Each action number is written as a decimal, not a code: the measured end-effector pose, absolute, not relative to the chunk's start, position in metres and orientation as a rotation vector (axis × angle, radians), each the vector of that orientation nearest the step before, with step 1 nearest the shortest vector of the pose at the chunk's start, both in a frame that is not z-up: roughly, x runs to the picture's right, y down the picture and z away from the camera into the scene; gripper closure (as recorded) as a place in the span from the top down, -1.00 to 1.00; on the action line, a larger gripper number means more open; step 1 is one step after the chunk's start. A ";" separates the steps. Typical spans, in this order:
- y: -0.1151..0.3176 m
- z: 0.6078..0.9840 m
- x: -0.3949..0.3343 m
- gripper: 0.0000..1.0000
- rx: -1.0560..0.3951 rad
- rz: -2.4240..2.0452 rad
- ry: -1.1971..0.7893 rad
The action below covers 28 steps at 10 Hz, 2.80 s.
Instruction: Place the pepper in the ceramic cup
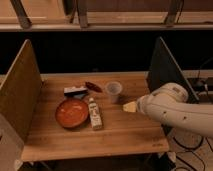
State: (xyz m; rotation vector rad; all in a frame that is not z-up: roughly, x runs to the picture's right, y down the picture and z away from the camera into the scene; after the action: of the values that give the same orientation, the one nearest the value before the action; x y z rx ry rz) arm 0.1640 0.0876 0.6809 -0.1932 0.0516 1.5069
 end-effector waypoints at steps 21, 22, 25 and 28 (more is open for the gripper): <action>0.086 0.681 0.164 0.60 -0.189 1.497 0.047; 0.082 0.680 0.163 0.60 -0.185 1.476 0.037; 0.054 0.692 0.146 0.60 -0.175 1.304 -0.042; 0.017 0.720 0.105 0.60 -0.197 1.062 -0.135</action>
State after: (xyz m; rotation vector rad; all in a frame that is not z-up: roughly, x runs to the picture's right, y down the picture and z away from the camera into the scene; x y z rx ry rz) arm 0.1051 0.0175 0.7199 -0.1972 -0.1350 1.0617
